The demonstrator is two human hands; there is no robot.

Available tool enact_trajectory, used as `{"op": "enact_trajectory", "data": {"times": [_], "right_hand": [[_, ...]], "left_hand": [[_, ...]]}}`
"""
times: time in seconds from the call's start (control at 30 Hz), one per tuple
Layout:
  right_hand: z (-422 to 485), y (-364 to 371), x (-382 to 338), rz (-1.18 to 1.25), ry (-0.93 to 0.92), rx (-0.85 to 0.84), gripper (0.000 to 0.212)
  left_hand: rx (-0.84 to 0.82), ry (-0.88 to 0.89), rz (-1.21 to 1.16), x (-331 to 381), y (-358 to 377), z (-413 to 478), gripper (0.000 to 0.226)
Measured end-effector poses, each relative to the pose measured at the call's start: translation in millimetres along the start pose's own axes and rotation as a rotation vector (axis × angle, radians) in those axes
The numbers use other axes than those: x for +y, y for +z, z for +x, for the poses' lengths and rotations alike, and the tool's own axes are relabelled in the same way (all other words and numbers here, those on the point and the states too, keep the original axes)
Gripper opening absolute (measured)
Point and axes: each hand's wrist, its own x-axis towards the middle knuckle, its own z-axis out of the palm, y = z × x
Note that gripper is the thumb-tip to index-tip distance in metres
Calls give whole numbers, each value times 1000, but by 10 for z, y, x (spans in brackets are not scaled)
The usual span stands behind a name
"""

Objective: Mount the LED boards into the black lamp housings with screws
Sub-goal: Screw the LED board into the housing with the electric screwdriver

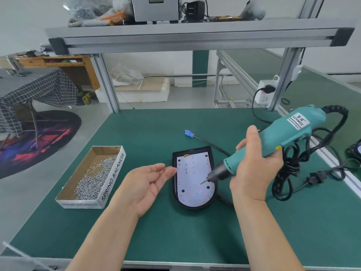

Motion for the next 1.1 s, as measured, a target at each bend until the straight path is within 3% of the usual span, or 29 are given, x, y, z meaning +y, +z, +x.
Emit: {"op": "enact_trajectory", "data": {"times": [0.2, 0.37, 0.57, 1.1], "right_hand": [[-54, 111, -114, 74, 14, -30, 22], [-30, 222, -211, 135, -3, -31, 25], [-78, 251, -218, 164, 11, -51, 28], [-147, 227, -184, 108, -80, -85, 24]], "left_hand": [[-157, -4, 111, -106, 108, -74, 14], [-195, -103, 112, -192, 236, -143, 17], [-155, -267, -48, -296, 316, -172, 23], [-20, -344, -113, -347, 400, -204, 25]]}}
